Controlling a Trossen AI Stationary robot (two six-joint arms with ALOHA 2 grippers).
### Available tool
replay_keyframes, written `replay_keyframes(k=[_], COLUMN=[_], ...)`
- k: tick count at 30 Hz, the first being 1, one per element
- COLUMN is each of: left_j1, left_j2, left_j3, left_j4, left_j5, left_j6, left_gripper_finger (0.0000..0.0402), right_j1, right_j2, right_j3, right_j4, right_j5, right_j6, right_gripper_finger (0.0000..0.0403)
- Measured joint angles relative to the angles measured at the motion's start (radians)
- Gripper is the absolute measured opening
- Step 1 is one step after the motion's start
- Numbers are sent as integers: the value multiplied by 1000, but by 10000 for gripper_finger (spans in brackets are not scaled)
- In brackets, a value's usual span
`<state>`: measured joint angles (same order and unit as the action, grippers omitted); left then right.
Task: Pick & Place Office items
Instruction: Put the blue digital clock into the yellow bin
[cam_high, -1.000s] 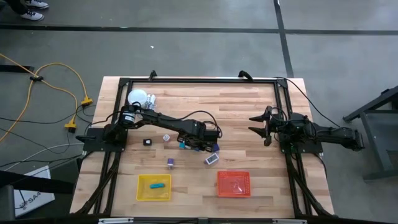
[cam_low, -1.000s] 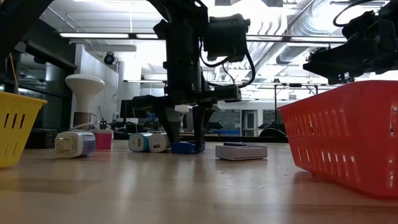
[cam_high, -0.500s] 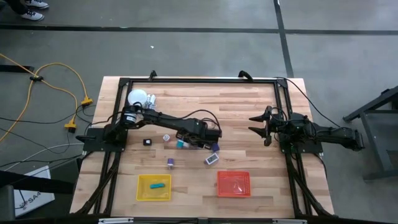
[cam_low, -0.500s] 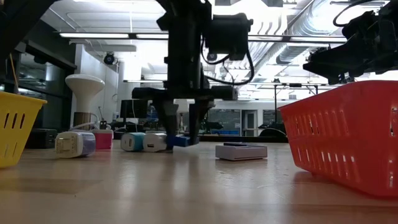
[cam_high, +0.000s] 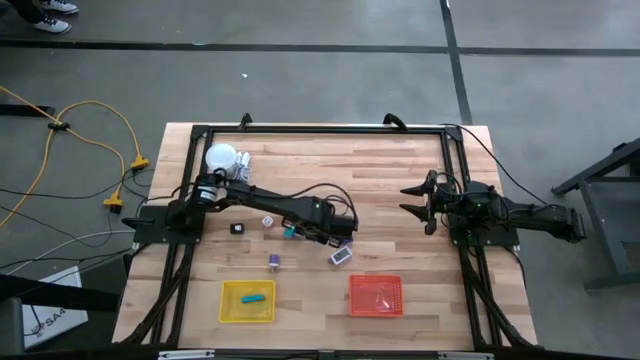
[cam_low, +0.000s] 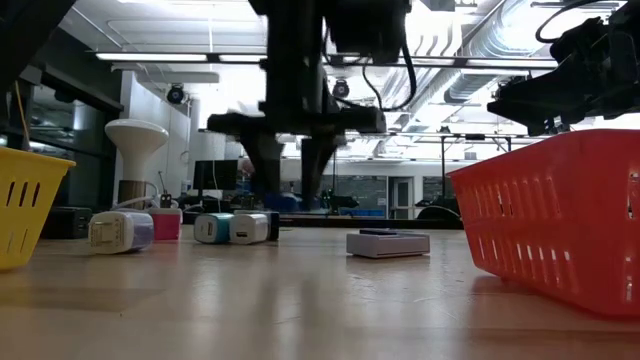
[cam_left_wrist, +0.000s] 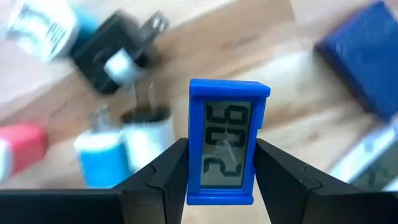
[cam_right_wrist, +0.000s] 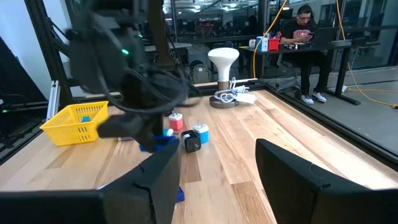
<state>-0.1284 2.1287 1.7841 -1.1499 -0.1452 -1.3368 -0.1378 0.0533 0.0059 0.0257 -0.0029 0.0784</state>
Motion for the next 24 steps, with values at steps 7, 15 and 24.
replay_keyframes(k=[7,15,24], left_j1=[-123,-292,-446], left_j2=[-54,-67,-89], left_j3=[3,3,3], left_j4=[-89,-186,-275], left_j5=[-76,-110,-52], left_j6=[-113,-335,-534], left_gripper_finger=[158,158,158], right_j1=[0,0,0], right_j2=[0,0,0], right_j3=[0,0,0], right_j4=[0,0,0], right_j5=[0,0,0], right_j6=[0,0,0], right_gripper_finger=[195,195,195])
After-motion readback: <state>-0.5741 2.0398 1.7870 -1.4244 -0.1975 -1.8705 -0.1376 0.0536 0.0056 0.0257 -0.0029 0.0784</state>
